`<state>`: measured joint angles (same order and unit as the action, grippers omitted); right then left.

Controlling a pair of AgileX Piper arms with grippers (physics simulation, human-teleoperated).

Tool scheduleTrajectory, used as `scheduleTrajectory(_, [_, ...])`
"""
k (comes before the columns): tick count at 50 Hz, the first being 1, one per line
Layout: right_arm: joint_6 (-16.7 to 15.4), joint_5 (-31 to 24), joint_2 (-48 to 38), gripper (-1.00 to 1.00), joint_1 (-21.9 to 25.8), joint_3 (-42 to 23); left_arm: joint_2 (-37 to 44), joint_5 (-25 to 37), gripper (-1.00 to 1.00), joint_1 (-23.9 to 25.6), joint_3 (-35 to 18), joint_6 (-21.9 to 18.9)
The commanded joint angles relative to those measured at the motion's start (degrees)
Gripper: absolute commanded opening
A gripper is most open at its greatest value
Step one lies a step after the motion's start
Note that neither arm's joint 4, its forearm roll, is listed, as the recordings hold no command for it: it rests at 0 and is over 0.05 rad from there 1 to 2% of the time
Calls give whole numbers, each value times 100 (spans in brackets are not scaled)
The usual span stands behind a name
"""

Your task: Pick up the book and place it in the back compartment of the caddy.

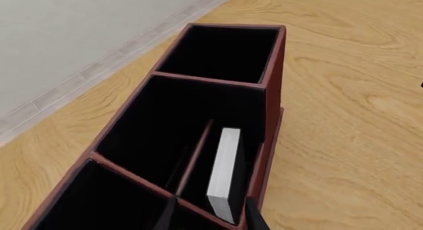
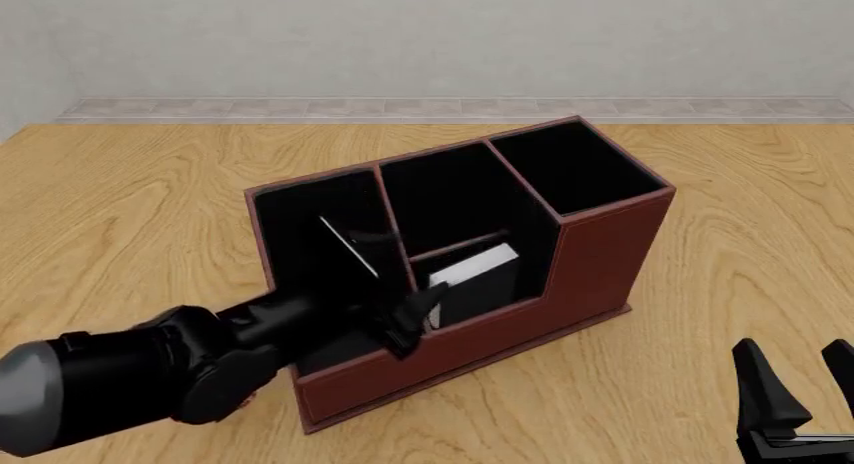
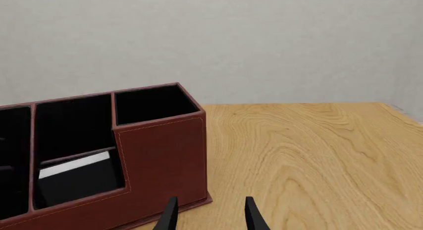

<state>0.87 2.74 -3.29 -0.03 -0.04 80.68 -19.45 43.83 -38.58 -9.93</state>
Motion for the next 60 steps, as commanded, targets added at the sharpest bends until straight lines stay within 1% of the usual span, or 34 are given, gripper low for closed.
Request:
scheduleTrajectory(1, [1, 0, 1, 100, 0, 0, -372, 43, 100, -162, 262, -60])
scheduleTrajectory(4, [2, 1, -1, 100, -1, 0, -464, 74, 100, -269, 250, -53])
scheduleTrajectory(10, [1, 0, 0, 100, 0, 0, -670, 186, 100, -290, 318, -108])
scheduleTrajectory(15, [-2, -1, 1, 100, 0, 0, -835, 310, 100, -409, 317, -138])
scheduleTrajectory(21, [1, -1, 2, 100, 0, 0, -1041, 348, 100, -493, 465, -164])
scheduleTrajectory(31, [0, -2, 4, 100, 0, 0, -1321, 464, 100, -694, 569, -201])
scheduleTrajectory(33, [0, -1, 1, 100, 1, 0, -1467, 606, 100, -731, 552, -198])
scheduleTrajectory(40, [3, 1, -2, 100, 0, 0, -1710, 671, 100, -866, 729, -230])
scheduleTrajectory(47, [1, 0, 0, 100, 0, 0, -2102, 1047, 100, -1028, 744, -317])
scheduleTrajectory(49, [1, 0, 0, 100, 0, 0, -2134, 1031, 100, -1052, 800, -335])
scheduleTrajectory(60, [0, 1, -2, 100, 0, 0, -2736, 1393, 100, -1415, 989, -351])
